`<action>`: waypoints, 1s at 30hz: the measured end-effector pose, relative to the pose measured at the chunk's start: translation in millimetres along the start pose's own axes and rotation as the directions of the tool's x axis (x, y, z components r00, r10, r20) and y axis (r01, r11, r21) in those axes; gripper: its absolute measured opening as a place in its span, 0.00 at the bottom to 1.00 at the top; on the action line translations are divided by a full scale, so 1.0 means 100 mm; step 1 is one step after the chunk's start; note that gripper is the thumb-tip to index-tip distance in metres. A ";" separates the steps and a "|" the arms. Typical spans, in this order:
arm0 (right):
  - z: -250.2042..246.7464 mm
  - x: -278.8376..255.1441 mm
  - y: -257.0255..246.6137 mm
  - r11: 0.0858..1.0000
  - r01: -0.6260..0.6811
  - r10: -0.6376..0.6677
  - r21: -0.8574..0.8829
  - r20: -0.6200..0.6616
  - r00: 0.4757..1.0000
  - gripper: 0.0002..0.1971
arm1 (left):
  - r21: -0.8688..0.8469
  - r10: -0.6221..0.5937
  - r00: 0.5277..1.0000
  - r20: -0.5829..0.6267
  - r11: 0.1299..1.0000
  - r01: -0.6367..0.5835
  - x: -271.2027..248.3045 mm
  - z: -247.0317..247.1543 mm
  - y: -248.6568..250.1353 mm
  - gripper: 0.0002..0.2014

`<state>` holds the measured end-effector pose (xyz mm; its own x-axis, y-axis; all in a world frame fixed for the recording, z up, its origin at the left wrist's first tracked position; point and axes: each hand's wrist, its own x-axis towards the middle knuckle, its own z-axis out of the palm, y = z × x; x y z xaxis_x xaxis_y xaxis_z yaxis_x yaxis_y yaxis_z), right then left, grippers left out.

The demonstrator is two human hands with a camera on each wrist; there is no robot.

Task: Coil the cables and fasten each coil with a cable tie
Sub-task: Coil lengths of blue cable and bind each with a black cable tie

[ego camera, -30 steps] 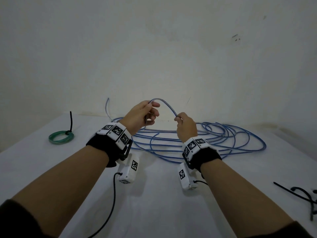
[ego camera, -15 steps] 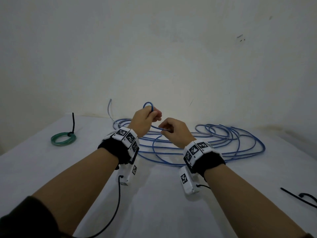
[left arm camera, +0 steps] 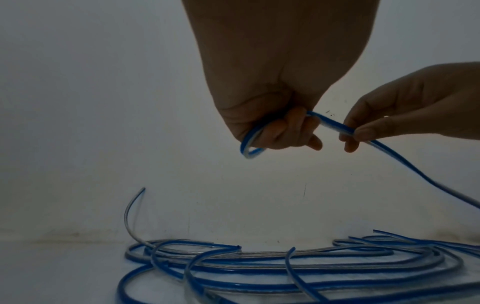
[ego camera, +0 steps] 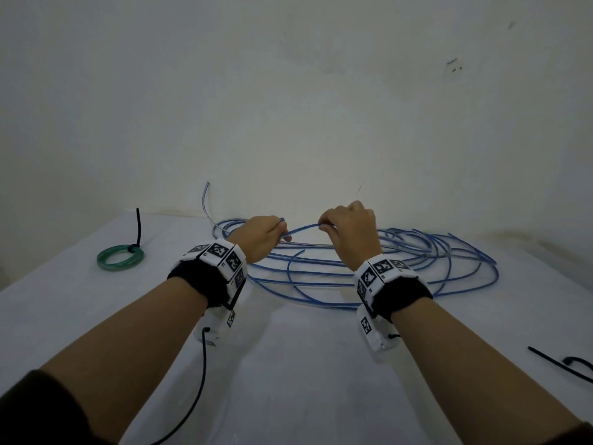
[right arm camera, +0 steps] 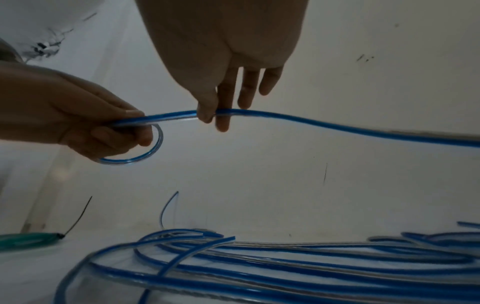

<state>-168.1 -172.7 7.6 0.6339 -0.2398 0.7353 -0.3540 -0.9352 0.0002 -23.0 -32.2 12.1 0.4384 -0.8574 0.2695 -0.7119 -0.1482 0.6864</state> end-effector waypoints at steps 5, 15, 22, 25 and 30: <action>0.00 0.02 -0.06 0.984 -0.176 0.177 -0.014 0.079 0.981 0.17 | -0.176 0.028 1.000 0.007 0.984 -0.027 -0.04 0.00 0.01 0.21; -0.01 0.10 -0.10 0.963 -0.238 0.196 0.125 0.280 0.940 0.11 | -0.389 -0.041 0.997 -0.072 0.921 0.010 -0.08 -0.16 0.10 0.21; -0.01 0.16 -0.17 0.874 -0.278 0.163 0.399 0.299 0.940 0.14 | -0.423 -0.057 0.996 0.073 0.902 0.083 -0.13 -0.24 0.06 0.21; 0.00 0.15 -0.19 0.764 -0.300 0.182 0.571 0.255 0.950 0.06 | -0.472 -0.073 0.990 0.124 0.873 0.123 -0.17 -0.28 0.06 0.21; 0.03 0.12 -0.20 0.756 -0.166 0.134 0.633 0.099 0.986 0.05 | -0.619 -0.125 0.991 0.041 0.775 0.123 -0.16 -0.37 0.05 0.21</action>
<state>-151.2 -157.3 14.1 0.6458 -0.3871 0.6580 0.0625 -0.8322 -0.5509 -13.0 -1.3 35.9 0.5013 -0.8515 0.1539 -0.1584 0.0846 0.9838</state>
